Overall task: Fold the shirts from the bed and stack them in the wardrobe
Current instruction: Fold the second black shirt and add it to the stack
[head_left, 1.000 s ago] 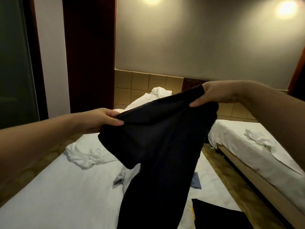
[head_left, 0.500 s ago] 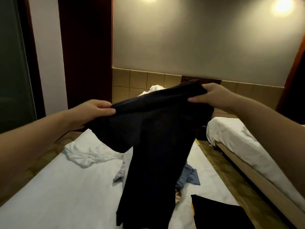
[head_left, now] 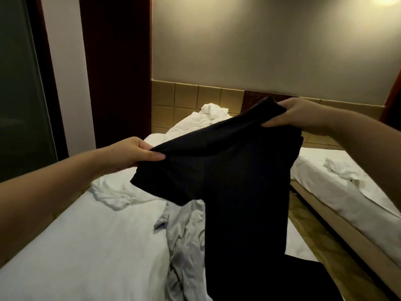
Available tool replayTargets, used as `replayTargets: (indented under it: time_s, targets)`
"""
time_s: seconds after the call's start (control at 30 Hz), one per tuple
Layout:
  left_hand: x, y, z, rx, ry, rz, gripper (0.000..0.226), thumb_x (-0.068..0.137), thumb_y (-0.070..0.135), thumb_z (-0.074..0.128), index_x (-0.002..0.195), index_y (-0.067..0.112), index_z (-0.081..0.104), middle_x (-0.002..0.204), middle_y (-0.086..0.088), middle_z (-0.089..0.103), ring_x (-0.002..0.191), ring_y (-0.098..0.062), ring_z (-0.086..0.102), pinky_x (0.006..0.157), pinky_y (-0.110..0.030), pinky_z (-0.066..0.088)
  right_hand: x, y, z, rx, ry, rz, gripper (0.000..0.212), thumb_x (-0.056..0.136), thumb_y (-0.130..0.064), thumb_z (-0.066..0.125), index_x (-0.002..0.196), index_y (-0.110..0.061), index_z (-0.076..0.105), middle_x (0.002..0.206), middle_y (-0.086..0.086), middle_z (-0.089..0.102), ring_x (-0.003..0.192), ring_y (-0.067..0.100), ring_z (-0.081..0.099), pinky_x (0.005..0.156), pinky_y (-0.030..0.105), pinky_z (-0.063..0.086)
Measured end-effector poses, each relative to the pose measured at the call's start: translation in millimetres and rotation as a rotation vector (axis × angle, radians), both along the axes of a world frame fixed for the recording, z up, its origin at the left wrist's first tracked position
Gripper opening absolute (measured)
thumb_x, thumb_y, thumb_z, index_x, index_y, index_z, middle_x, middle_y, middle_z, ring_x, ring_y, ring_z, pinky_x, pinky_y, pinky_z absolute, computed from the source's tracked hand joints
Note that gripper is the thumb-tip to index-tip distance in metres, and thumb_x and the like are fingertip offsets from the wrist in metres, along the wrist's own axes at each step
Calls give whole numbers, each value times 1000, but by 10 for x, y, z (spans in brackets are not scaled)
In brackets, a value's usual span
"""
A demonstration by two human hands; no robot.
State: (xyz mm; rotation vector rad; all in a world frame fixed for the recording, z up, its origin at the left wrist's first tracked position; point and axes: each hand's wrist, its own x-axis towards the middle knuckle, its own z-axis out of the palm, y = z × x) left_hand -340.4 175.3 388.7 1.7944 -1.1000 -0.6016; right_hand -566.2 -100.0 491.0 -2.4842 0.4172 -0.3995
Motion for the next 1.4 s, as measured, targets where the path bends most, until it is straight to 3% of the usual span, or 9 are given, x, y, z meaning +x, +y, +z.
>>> replayTargets:
  time_s: [0.2,0.3,0.4,0.53,0.77,0.9,1.03,1.17,1.4]
  targets:
    - [32,-194,-249,-8,-166,92,11,77,14,73,71,6,68,75,-11,63,80,-22,61,78,-29,47,-87,-53,110,-1,44,2,9,84,-25,63,91,-20,66,76,-9,71,77,8,69,66,21,52]
    - [25,-228,-258,27,-153,66,30,79,21,69,59,9,51,59,0,48,67,-14,50,66,-21,40,-137,-99,65,-3,42,-20,9,87,-24,60,93,-19,65,74,-9,70,67,2,68,53,13,50]
    - [60,-150,-172,-27,-79,32,48,55,49,81,58,13,50,56,4,49,60,-6,53,60,-16,43,-180,-157,8,38,66,-57,18,88,-27,58,101,-15,63,92,1,69,81,11,68,69,23,54]
    - [97,-52,50,-163,11,32,44,52,29,86,69,10,50,66,-2,58,63,-11,58,54,-16,48,-200,-199,-7,121,-41,-100,15,88,-28,59,97,-17,64,101,7,68,91,20,66,85,36,52]
    - [92,-80,386,-133,-575,470,10,86,15,63,95,15,66,80,3,59,74,-9,54,59,-21,38,-89,39,129,-77,-329,-149,15,88,-15,63,75,-21,59,48,-16,61,46,-7,56,45,6,39]
    - [119,23,387,-153,-704,614,12,90,22,59,96,15,67,79,2,59,73,-14,55,57,-24,39,2,121,74,-180,-290,-145,7,84,-20,67,91,-22,66,63,-16,62,58,-3,57,55,8,44]
    - [-22,98,461,-342,-424,533,13,95,13,49,85,20,56,86,-5,60,70,-17,61,59,-26,49,-44,239,51,-261,-394,-170,14,87,-19,64,98,-11,68,83,6,65,74,16,59,72,29,47]
    - [-168,280,540,-387,-382,472,20,96,7,46,81,21,50,85,-5,58,55,-5,64,51,-16,53,-161,370,64,-230,-453,-147,19,87,-20,64,100,-6,68,84,5,59,60,-1,52,56,7,39]
    - [-273,646,776,-420,-295,363,21,95,8,46,83,21,56,82,-4,56,47,-1,58,51,-12,51,-305,528,202,-147,-504,-122,21,83,-26,69,102,-21,63,74,-6,59,57,-4,55,49,2,41]
